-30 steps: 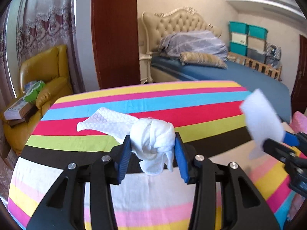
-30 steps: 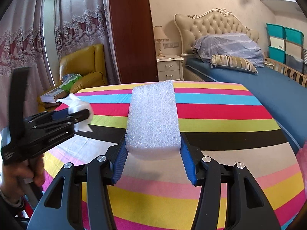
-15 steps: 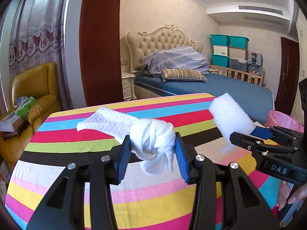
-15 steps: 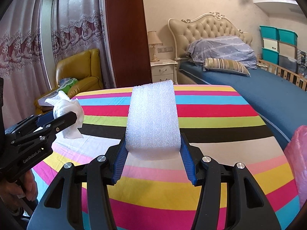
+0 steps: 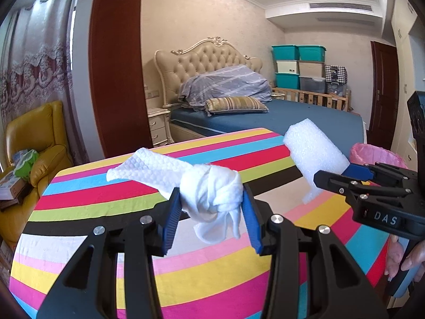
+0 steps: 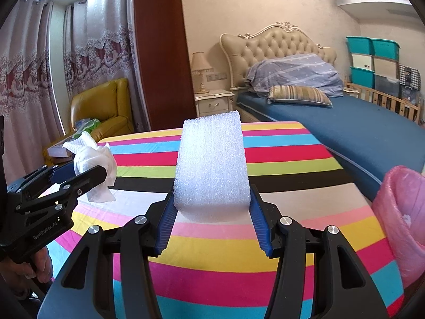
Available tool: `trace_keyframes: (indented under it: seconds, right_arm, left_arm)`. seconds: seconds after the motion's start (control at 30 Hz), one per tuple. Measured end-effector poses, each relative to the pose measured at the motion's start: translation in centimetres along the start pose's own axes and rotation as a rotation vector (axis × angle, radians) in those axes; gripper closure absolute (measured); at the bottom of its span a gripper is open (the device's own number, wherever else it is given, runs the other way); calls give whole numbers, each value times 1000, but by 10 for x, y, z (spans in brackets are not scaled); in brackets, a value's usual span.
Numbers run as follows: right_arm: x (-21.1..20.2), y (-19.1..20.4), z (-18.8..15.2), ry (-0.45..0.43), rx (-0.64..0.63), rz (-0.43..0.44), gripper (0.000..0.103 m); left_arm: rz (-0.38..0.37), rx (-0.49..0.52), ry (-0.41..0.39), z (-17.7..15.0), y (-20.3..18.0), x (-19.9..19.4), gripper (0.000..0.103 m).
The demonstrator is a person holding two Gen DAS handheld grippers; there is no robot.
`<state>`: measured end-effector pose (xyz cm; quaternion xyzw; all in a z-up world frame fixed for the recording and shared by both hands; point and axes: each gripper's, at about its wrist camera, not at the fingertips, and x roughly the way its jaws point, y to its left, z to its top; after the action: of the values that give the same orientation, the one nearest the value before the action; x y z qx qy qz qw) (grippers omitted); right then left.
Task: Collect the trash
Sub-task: 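Carry the foam block and tissue to the wastebasket and release both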
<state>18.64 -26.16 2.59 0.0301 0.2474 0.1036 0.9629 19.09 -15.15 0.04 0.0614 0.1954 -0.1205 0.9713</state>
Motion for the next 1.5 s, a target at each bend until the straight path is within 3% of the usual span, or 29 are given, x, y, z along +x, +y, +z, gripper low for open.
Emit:
trace_keyframes:
  seconds: [0.5, 1.0, 1.23, 1.5]
  right_arm:
    - [-45, -58, -8, -34, 45, -110, 53]
    - [-87, -127, -18, -74, 108, -260, 53]
    - [-115, -173, -28, -83, 138, -352, 53]
    - [-141, -237, -34, -92, 177, -444, 53]
  left_arm:
    - [-163, 94, -11, 22, -73, 5, 60]
    - [-330, 211, -9, 41, -174, 25, 60]
    - [-403, 255, -13, 49, -224, 43, 60]
    - [-524, 238, 1, 79, -287, 79, 60]
